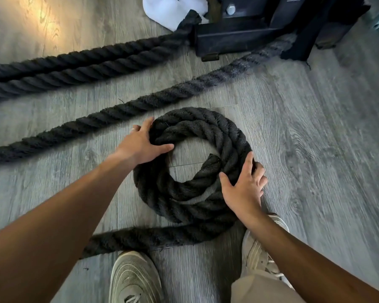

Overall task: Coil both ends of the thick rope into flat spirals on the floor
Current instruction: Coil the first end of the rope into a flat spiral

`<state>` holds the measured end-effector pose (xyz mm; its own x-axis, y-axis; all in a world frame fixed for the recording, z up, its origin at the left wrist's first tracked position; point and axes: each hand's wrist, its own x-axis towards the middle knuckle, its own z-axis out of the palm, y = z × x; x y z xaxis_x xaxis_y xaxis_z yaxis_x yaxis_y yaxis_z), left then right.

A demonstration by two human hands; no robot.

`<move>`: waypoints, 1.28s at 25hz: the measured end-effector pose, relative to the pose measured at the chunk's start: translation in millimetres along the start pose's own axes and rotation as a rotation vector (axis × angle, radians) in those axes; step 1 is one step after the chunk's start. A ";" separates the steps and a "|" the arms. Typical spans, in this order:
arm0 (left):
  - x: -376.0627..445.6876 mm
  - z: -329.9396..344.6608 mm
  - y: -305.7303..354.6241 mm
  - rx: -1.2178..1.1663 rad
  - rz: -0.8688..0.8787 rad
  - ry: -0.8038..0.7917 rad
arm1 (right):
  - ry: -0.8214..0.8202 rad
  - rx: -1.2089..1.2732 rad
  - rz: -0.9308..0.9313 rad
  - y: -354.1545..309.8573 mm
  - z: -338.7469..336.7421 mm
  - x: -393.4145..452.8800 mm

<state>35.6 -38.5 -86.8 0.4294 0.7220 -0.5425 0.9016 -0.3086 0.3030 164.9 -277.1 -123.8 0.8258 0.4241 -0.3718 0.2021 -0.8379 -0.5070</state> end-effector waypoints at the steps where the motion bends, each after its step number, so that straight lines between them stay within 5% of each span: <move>1: 5.3 0.7 1.7 0.009 0.053 0.005 | -0.005 -0.013 -0.020 0.6 -1.8 2.6; 9: -58.4 34.7 -32.1 -0.310 -0.226 -0.010 | -0.169 -0.188 -0.364 -49.9 -45.4 99.7; 12: -76.5 58.6 -31.2 -0.353 -0.284 0.014 | -0.082 -0.211 -0.233 -52.8 -41.4 93.9; 17: -72.1 54.6 -28.3 -0.253 -0.281 -0.001 | 0.012 -0.070 0.022 -0.8 -10.0 13.0; 21: -27.5 14.3 -28.7 -0.047 -0.271 0.067 | 0.028 -0.111 -0.023 9.6 -7.7 9.5; 25: 8.2 2.7 -14.7 -0.098 0.050 0.084 | 0.017 -0.116 -0.065 11.5 -5.4 12.5; 28: 1.1 14.8 -18.6 -0.075 0.010 0.149 | -0.037 -0.135 -0.177 6.7 -17.3 39.4; 32: -42.5 36.8 -43.0 -0.328 -0.133 0.208 | -0.179 -0.159 -0.395 -26.2 -39.3 95.1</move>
<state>-19.5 -78.7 -105.7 0.2602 0.8627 -0.4337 0.8697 -0.0144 0.4933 258.8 -228.3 -115.3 0.5680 0.7625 -0.3098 0.5727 -0.6365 -0.5166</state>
